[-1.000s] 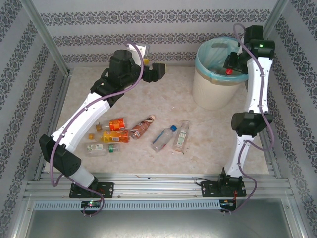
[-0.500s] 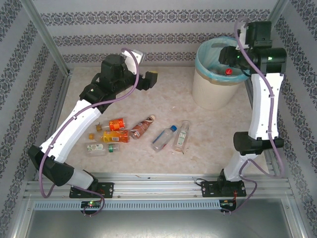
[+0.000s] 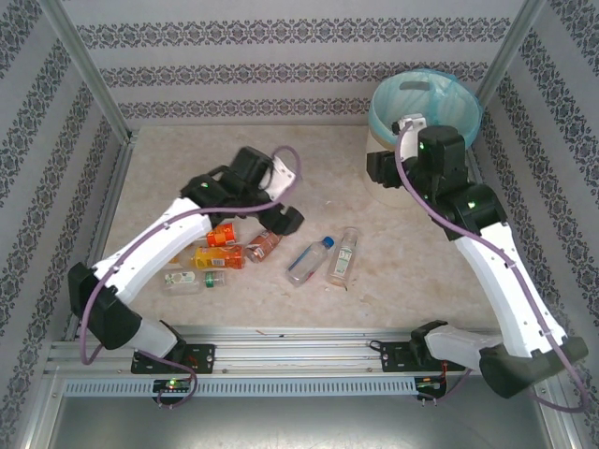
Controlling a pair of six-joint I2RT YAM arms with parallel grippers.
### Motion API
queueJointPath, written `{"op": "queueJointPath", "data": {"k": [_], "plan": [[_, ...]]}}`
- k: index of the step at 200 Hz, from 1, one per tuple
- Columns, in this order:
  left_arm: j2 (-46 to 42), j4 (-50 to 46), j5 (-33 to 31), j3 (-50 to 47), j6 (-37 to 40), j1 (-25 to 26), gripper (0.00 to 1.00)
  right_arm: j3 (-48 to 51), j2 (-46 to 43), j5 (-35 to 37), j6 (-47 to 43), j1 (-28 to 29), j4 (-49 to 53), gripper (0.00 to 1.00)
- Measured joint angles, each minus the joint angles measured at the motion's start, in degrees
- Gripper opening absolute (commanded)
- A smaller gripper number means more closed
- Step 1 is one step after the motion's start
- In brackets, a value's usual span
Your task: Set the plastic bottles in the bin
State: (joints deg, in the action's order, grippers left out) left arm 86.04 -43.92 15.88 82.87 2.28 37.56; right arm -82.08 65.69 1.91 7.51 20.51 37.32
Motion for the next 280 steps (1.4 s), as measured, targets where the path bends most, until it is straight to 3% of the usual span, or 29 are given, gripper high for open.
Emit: {"op": "queueJointPath", "data": {"k": [29,62,147,280], "plan": [[6.8,0.5,0.6,-2.9,-2.6,4.2,0.87,2.9,-2.2,1.9,-0.1,0.2,-3.2,0.58],[13.7,1.5,-0.2,-4.5,-4.5,4.9,0.87,6.0,-6.0,3.3,-0.2,0.9,-5.0,0.59],[18.4,4.3,-0.7,-7.0,-6.0,7.2,0.85,10.6,-11.6,6.6,-0.2,1.5,-5.5,0.6],[24.1,4.3,-4.9,-6.5,-5.4,8.2,0.61,10.6,-10.0,7.1,0.0,2.3,-5.9,0.6]]}}
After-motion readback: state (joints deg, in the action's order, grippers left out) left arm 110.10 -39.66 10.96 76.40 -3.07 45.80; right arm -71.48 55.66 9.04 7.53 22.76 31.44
